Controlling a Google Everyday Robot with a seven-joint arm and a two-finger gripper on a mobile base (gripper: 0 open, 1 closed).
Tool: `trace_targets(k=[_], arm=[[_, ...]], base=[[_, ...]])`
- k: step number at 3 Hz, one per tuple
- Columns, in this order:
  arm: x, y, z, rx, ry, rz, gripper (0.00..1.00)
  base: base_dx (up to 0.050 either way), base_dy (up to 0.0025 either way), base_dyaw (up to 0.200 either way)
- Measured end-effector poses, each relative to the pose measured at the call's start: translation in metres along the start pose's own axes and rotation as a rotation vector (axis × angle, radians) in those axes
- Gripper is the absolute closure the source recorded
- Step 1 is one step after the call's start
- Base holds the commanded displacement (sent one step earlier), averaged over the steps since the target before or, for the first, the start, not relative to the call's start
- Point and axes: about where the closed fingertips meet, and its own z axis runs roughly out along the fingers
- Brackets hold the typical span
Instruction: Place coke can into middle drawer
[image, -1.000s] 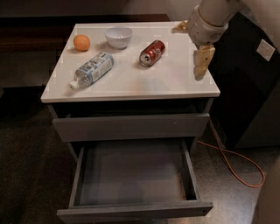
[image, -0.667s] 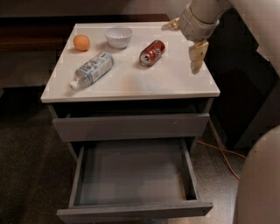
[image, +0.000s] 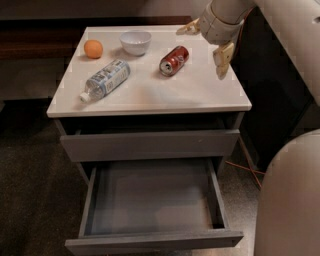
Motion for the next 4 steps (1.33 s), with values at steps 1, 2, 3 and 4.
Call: trace_targets(k=[1,2,3,4], arm=[[0.003,-0.011,0.014,-0.003,-0.028,-0.028,0.0],[0.007,-0.027,0.038,-0.025,-0.039,-0.085,0.0],[0.006,-0.042,0.054,-0.045,-0.038,-0.136,0.0],[0.004,-0.054,0.074,-0.077,-0.025,-0.193,0.0]], base=[[0.0,0.0,0.0],[0.0,0.0,0.0],[0.0,0.0,0.0],[0.0,0.0,0.0]])
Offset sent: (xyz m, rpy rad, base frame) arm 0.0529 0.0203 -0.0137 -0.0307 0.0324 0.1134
